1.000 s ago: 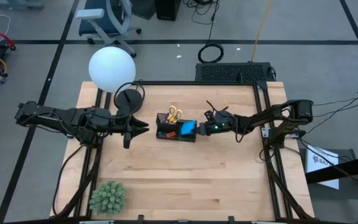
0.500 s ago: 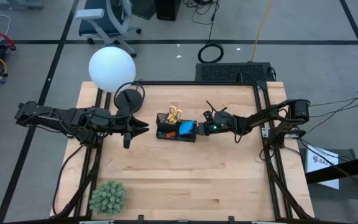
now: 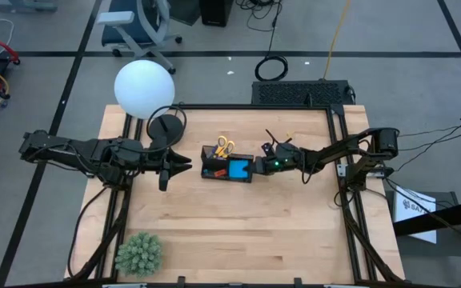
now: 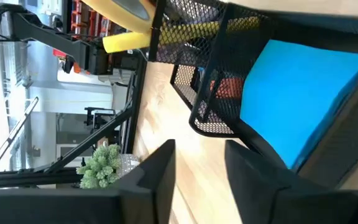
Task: Pick and place office supplies into organizer
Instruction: Return to Home Position
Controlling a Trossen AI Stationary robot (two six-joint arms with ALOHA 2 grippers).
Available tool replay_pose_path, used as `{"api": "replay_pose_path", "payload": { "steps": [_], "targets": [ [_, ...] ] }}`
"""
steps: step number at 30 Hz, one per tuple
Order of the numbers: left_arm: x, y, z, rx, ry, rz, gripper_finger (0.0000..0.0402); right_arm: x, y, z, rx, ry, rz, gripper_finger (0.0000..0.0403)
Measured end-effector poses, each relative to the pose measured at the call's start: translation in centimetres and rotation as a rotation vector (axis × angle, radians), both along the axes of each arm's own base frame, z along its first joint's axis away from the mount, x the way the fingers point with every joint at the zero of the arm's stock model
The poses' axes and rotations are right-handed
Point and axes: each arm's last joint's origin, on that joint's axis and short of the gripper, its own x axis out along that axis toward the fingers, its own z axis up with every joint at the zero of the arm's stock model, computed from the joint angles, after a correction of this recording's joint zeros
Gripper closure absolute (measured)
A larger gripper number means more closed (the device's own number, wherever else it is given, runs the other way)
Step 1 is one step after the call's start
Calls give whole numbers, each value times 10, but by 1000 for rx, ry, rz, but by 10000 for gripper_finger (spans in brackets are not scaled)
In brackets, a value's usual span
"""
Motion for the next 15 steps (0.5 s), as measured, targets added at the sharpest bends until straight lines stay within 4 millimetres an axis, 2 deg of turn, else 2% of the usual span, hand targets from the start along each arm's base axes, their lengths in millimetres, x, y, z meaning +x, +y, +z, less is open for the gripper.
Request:
{"api": "replay_pose_path", "payload": {
  "steps": [6,15],
  "targets": [
    [0,0,0,0,0,0,286,2,-3,7,-14,-70,-15,242],
    [0,0,0,0,0,0,286,6,-6,32,-76,-326,-117,249]
  ]
}}
